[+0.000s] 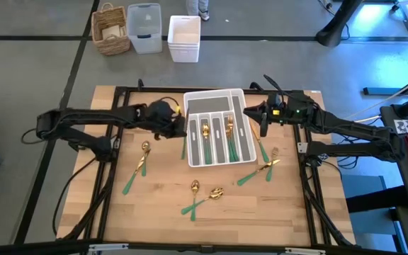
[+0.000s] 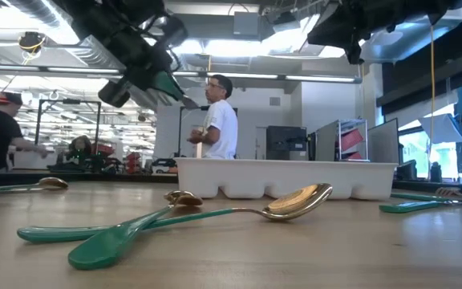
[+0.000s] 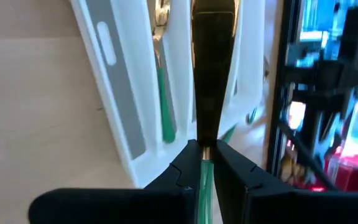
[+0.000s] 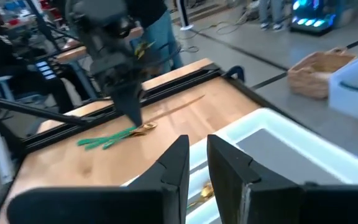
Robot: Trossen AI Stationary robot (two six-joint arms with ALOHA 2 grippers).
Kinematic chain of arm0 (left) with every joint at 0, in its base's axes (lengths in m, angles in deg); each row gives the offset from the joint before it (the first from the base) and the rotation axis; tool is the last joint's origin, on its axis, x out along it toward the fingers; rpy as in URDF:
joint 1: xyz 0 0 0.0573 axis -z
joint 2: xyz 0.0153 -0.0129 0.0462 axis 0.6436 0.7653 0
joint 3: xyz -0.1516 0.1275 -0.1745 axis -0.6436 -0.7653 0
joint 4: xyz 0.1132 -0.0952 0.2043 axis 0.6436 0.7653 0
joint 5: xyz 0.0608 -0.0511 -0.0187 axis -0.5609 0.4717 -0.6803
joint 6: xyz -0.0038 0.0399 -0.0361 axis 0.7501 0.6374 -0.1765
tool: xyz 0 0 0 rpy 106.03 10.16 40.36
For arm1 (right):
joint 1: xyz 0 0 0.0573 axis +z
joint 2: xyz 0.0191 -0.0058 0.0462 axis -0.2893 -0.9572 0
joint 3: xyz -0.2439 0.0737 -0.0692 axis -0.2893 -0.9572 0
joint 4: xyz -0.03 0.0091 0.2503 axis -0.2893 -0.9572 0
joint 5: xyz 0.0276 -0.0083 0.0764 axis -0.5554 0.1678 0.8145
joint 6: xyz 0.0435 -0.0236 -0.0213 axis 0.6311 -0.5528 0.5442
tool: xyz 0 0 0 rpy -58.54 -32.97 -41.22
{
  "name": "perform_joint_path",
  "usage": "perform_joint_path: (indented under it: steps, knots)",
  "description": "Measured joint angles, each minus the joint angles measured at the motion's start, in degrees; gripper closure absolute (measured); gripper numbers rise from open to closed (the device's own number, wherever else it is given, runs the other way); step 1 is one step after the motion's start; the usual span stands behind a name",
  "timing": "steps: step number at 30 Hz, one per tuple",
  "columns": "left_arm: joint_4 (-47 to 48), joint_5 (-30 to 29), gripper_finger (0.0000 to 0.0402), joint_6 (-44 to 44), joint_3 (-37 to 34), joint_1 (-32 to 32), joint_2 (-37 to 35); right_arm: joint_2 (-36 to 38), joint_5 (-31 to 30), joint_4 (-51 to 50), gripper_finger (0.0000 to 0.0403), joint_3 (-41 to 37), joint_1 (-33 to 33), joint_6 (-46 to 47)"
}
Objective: Sort silverware
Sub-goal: Put the top left knife into the silverware organizer
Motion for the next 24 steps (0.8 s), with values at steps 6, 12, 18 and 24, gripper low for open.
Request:
perform_joint_path:
  steps: [6,12,18,24]
  knots:
    - [-5.8,-6.8,0.0383,-9.0,0.0,5.3,5.3,2.6,-0.5,-0.7,0.0343,0.0,-3.3,-1.3]
    - [-13.5,-8.7,0.0378,-13.4,0.0,7.8,11.9,5.5,1.1,-3.9,0.0343,0.0,-7.8,0.0]
    - [-13.7,-8.7,0.0382,-15.2,0.0,8.4,17.4,6.4,3.3,-6.0,0.0343,0.0,-10.1,0.0]
    - [-13.5,-9.5,0.0375,-16.7,0.0,7.3,19.9,6.4,3.6,-7.8,0.0343,0.0,-9.9,0.0]
